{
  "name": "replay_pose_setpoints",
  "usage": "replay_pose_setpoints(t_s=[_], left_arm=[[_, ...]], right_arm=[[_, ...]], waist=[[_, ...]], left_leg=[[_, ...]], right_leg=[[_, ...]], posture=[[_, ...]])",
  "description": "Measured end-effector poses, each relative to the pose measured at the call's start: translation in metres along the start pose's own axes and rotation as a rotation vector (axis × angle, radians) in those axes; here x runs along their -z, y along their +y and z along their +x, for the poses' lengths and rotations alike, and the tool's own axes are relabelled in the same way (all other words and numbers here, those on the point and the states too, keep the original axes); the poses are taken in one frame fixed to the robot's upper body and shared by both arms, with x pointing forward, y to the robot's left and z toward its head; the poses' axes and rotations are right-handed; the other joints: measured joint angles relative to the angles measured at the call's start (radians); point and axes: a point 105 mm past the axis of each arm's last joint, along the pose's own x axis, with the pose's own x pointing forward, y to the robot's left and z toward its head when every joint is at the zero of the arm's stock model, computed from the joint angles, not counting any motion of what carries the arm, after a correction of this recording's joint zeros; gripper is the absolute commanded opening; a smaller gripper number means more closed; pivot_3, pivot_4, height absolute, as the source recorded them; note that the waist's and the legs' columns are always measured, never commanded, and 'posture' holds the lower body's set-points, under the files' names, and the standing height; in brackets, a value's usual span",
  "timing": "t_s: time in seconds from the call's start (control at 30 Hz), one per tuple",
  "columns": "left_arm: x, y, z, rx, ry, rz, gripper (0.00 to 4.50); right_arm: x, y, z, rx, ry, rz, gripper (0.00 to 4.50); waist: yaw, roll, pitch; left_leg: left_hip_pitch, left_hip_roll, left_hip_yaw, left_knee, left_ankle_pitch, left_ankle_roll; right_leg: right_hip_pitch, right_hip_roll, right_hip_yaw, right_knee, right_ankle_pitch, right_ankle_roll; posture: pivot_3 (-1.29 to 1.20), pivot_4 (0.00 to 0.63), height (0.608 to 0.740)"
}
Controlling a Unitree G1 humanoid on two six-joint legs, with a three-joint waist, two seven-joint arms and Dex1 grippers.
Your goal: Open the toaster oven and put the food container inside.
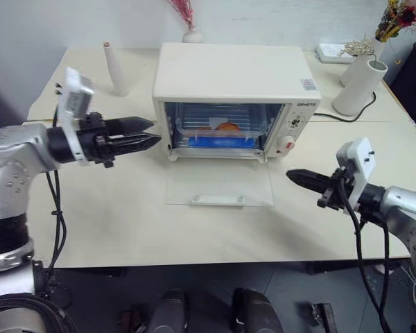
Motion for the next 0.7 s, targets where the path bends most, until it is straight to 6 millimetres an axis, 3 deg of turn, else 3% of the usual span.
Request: replay_pose_setpoints(t_s=[0.13, 0.3, 0.53, 0.7], left_arm=[[-0.016, -0.011, -0.017, 0.044, 0.037, 0.028, 4.48], [-0.017, -0.035, -0.028, 0.2, 0.158, 0.042, 4.48], [-0.011, -0.055, -0.031, 0.367, 0.253, 0.029, 4.48], [-0.011, -0.056, -0.029, 0.379, 0.253, 0.05, 4.48]], right_arm=[[0.037, 0.028, -0.013, -0.063, 0.125, 0.066, 0.0], [0.053, 0.041, 0.001, -0.045, 0.103, 0.12, 0.0], [0.077, 0.028, 0.032, 0.06, 0.076, 0.168, 0.0], [0.085, 0.023, 0.044, 0.089, 0.064, 0.18, 0.0]], waist=[[0.0, 0.0, 0.0], [-0.01, 0.0, 0.0], [-0.01, 0.0, 0.0], [-0.009, 0.001, 0.0]], left_leg=[[0.0, 0.0, 0.0, -0.002, 0.0, 0.0], [0.003, 0.0, 0.003, -0.001, 0.0, 0.0], [0.001, 0.0, 0.003, -0.002, 0.0, 0.0], [0.001, 0.0, 0.003, -0.002, 0.0, 0.0]], right_leg=[[0.0, 0.0, 0.0, -0.001, 0.0, 0.0], [0.0, 0.001, 0.002, 0.0, -0.001, -0.001], [-0.002, 0.001, 0.003, 0.001, -0.001, -0.002], [-0.002, 0.001, 0.003, 0.001, -0.001, -0.002]], posture=[[0.0, 0.15, 0.74], [0.0, 0.15, 0.74], [0.0, 0.15, 0.74], [0.0, 0.15, 0.74]])
